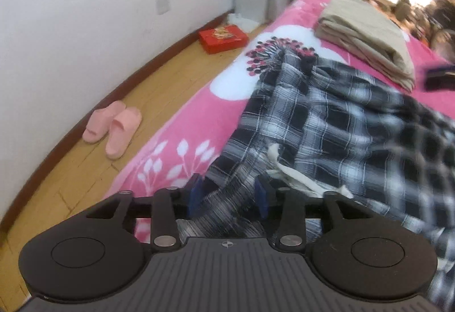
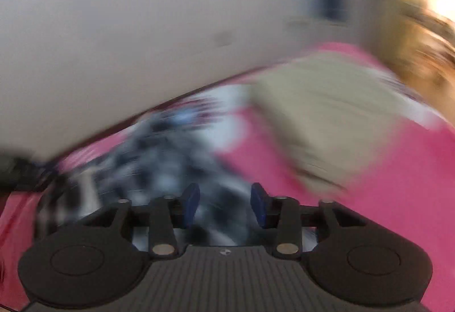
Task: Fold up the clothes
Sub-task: 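Smooth the plaid shirt flat on the bed with both grippers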
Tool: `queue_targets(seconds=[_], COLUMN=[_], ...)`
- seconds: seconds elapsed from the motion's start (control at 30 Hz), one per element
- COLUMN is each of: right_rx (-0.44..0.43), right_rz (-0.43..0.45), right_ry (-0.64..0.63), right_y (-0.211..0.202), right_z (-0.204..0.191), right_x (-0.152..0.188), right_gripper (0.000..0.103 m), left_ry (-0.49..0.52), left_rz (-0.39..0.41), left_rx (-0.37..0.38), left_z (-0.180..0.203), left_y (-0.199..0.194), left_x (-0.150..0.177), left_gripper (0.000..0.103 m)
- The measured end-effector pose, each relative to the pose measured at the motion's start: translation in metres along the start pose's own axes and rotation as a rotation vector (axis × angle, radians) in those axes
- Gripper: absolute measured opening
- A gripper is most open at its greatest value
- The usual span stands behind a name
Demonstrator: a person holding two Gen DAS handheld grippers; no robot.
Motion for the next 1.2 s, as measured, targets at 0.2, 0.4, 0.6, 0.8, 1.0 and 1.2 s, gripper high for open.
queue_targets(seconds=[0.2,0.4,0.6,0.8,1.0,1.2], right_rx=[-0.025,-0.037,-0.103,-0.082,-0.009,0.078], right_rz=[-0.035,-0.213,-0.083,-0.011,-0.017,0.254], right_ry=[-0.186,-0.201,-0.117,-0.079,0.089,0.382], right_y=[0.095,0.16,0.121,0.138,0.16,0.014], right_z=[-0.05,-0.052,-0.051,-0.058,-0.032,0.071], right_x=[-0.055,-0.067,-0.074,-0.081,-0.077,-0.073], right_gripper=[0.056,0.052,0.016,0.017,0.053,0.054], left_ry=[0.096,0.157,0.056,0.023,0.016,-0.059], left_rz=[-0.026,-0.019,0.098,0.065,0.014,0.051], left_rx=[0.096,0.124,0.103,0.057,0.023,-0.015], left_z=[0.002,0.006,-0.005,-0.018,-0.023,-0.038], left_y=[0.018,0.02,-0.006,0.012,0.031,0.007], left_x=[0.001,0.007,0.004,0.005,0.003,0.003], left_gripper=[0.041,0.014,0.004,0.004,0.023,0.038])
Point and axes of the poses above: each gripper's, at about its wrist camera, not at the fingertips, and y roughly the way its jaws point, z to its right, x to its underside, the point moved 4 cm from there along y, roughly the way its jaws point, and after that the axes turned 9 degrees about y, right-handed, at the moved point
